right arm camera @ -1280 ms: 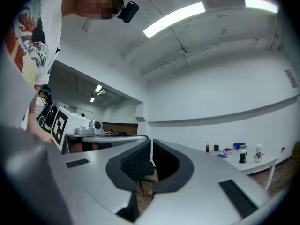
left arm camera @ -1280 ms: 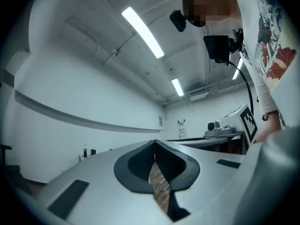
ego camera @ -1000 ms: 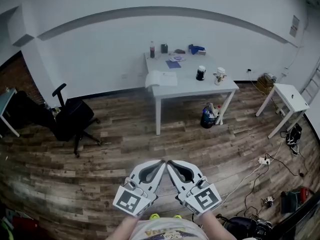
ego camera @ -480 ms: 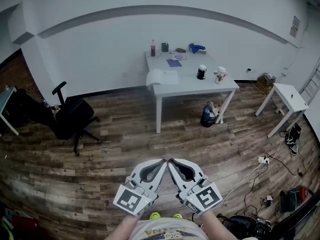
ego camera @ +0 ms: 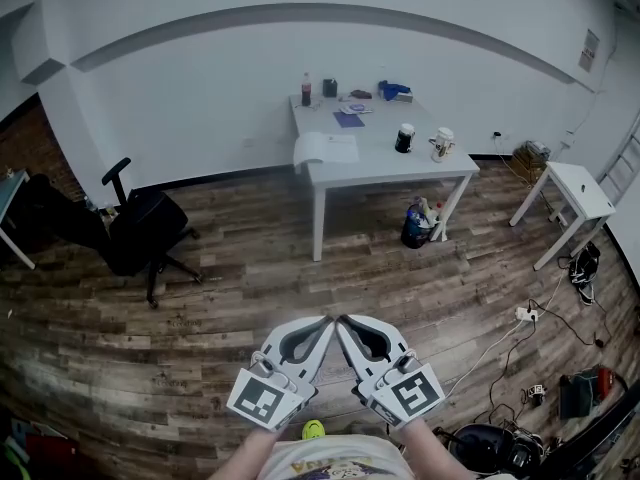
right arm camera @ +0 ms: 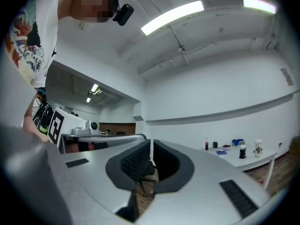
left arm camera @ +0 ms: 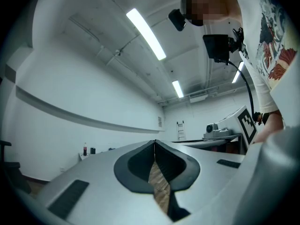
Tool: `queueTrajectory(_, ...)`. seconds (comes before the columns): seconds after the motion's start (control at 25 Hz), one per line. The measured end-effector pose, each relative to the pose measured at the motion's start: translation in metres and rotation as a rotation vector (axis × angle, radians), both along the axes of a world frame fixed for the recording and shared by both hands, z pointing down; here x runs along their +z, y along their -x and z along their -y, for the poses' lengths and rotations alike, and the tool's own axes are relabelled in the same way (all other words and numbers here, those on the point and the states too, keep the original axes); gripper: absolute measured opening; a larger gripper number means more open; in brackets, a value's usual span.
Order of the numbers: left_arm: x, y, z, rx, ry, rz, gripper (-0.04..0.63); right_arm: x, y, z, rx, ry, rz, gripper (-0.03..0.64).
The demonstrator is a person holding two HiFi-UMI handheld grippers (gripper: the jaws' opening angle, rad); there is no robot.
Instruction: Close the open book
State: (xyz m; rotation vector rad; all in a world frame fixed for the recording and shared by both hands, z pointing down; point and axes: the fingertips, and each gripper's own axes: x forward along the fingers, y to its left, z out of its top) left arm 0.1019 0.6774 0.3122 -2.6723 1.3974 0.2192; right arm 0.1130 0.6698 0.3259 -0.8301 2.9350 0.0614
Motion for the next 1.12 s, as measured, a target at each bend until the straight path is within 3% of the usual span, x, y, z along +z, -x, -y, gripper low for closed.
queueTrajectory(0.12,0.007,0.005,0.003,-0.005,0.017,0.019,0.012,0.003,0.004,0.002,-0.006,0.003,-0.004,0.031)
queueTrajectory(0.36,0.015,0.004,0.023,-0.009,0.028,-0.010,0.012,0.015,0.004,0.023,-0.015,0.025,-0.026,0.031)
queueTrajectory(0.76,0.015,-0.012,0.099,-0.032,0.039,0.011,0.012,0.018,-0.010,0.101,-0.041,0.053,-0.015,0.031)
queueTrajectory(1.12,0.021,-0.027,0.174,-0.106,0.064,0.045,0.012,0.019,-0.027,0.176,-0.099,0.047,-0.018,0.031)
